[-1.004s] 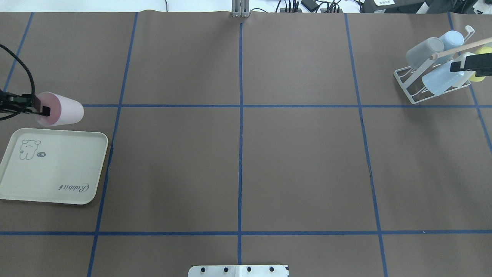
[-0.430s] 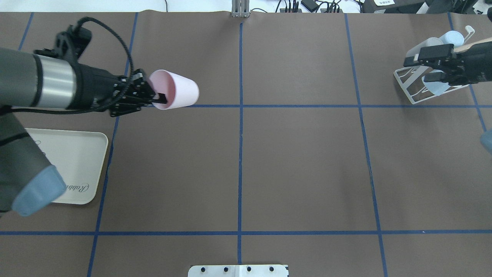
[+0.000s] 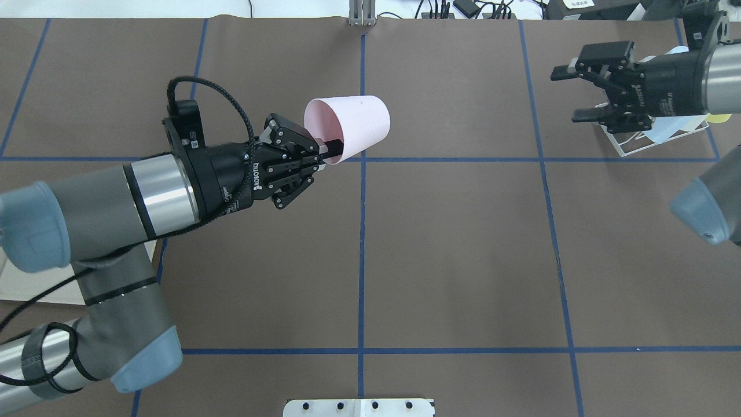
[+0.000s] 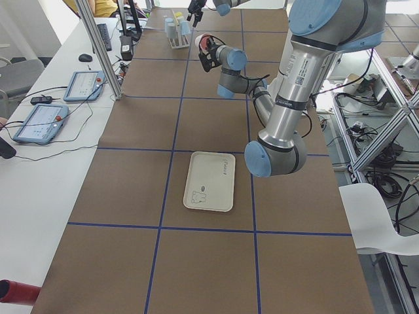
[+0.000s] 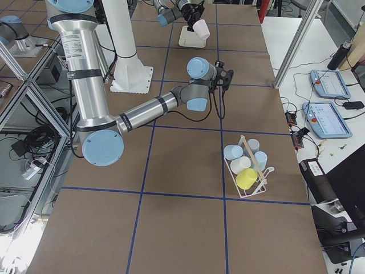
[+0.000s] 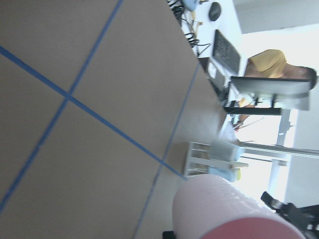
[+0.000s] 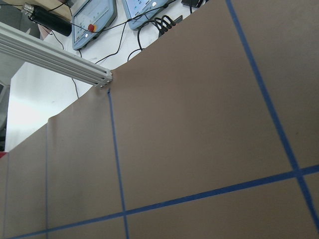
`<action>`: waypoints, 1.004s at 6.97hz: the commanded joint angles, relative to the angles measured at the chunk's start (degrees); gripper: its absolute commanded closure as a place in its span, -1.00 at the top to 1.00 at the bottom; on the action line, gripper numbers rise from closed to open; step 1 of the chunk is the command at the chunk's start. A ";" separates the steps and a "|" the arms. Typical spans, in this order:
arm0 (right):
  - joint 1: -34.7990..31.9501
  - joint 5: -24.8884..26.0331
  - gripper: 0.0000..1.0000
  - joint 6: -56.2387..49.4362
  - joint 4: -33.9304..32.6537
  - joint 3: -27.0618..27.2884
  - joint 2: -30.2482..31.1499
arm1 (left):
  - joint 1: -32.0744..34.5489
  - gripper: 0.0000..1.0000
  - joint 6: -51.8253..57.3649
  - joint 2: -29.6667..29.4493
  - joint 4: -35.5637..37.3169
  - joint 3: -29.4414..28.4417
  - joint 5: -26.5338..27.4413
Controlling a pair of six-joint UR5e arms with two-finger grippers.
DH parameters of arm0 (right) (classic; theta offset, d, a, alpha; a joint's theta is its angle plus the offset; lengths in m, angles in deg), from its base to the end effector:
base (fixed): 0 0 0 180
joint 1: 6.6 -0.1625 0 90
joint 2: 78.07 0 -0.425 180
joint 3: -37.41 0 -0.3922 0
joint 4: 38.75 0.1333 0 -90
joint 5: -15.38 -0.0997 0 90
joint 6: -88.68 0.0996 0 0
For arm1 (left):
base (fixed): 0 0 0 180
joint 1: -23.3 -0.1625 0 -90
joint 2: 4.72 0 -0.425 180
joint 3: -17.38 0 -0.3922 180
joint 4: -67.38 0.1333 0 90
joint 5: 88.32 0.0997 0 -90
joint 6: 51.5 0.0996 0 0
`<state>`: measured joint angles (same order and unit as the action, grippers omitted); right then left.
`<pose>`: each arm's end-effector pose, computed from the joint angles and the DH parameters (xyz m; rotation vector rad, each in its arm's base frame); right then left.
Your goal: Transfer IKEA cup to right arm and place on rack
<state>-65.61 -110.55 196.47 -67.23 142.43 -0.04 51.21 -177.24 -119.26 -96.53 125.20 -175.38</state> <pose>-0.2040 -0.4850 0.3027 0.0607 -1.5771 0.5742 0.3871 -0.3617 0.1514 -0.1106 2.1091 -0.7382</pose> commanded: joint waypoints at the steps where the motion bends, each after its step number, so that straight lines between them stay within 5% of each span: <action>1: 3.00 1.38 1.00 16.78 3.15 3.59 -5.59 | -2.86 -1.00 -3.72 -0.42 -16.82 -6.18 6.55; 4: 9.15 7.53 1.00 25.43 14.92 5.02 -6.05 | -4.09 -1.00 -6.36 -8.49 -24.95 -13.67 5.16; 7: 10.66 8.77 1.00 27.91 15.12 7.04 -7.28 | -5.32 -1.00 -6.36 -8.68 -27.61 -13.60 1.54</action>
<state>-55.49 -102.21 223.32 -52.28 149.01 -6.92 46.22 -183.54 -127.76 -123.78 111.55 -173.41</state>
